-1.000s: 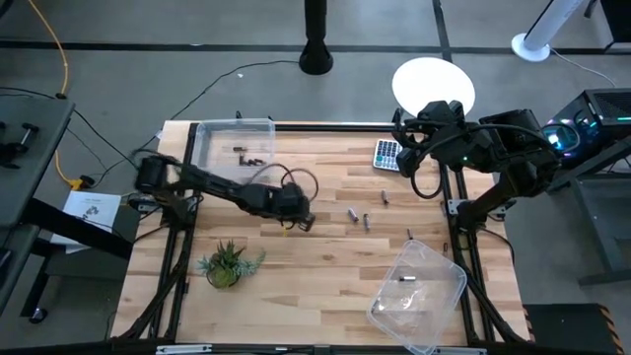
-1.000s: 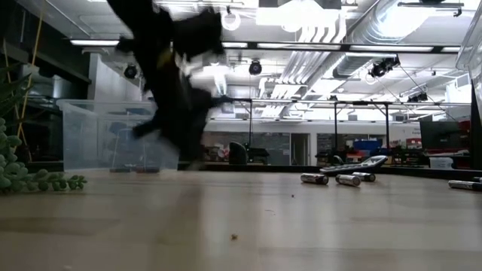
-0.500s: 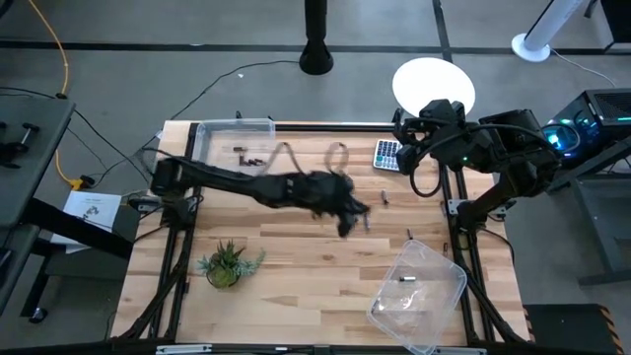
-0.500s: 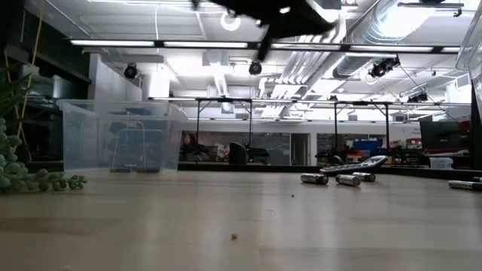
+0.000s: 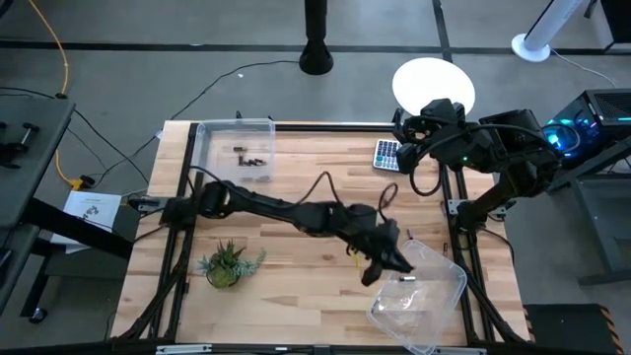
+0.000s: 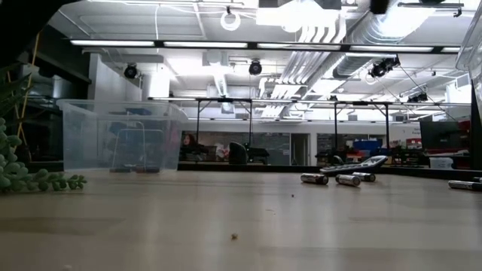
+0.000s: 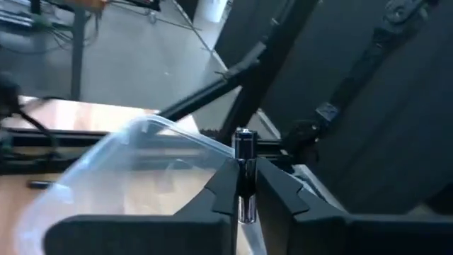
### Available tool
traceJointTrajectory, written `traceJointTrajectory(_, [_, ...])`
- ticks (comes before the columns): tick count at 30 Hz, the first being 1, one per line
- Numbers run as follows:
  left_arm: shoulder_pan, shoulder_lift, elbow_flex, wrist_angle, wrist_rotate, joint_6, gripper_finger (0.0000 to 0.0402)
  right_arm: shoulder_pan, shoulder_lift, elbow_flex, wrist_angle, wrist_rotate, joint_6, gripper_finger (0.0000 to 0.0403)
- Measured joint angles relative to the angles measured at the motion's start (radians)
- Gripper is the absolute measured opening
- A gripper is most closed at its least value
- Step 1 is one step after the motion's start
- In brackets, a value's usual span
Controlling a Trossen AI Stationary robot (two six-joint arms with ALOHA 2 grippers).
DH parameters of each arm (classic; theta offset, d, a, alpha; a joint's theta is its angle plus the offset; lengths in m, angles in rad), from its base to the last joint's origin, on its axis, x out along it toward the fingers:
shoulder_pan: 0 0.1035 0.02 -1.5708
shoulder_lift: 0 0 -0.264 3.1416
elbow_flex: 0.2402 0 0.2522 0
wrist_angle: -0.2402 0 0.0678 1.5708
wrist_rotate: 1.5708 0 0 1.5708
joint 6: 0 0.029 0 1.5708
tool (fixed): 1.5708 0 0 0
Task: Sort batteries
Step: Put the silver battery into the bottom transparent bin
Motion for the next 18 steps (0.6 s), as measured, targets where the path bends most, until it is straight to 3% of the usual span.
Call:
traceJointTrajectory(11, [0.047, -0.008, 0.006, -0.101, 0.001, 0.037, 0.0166, 0.0, 0.0, 0.0, 0.0, -0.018, -0.013, 0.0183])
traceJointTrajectory(14, [0.104, -0.05, 0.003, -0.287, 0.062, 0.093, 0.0182, 0.0, 0.0, 0.0, 0.0, -0.1, -0.014, 0.0183])
traceJointTrajectory(18, [0.194, -0.153, -0.036, -0.545, 0.033, 0.214, 0.0185, 0.01, 0.01, 0.001, 0.0, -0.251, -0.004, 0.0183])
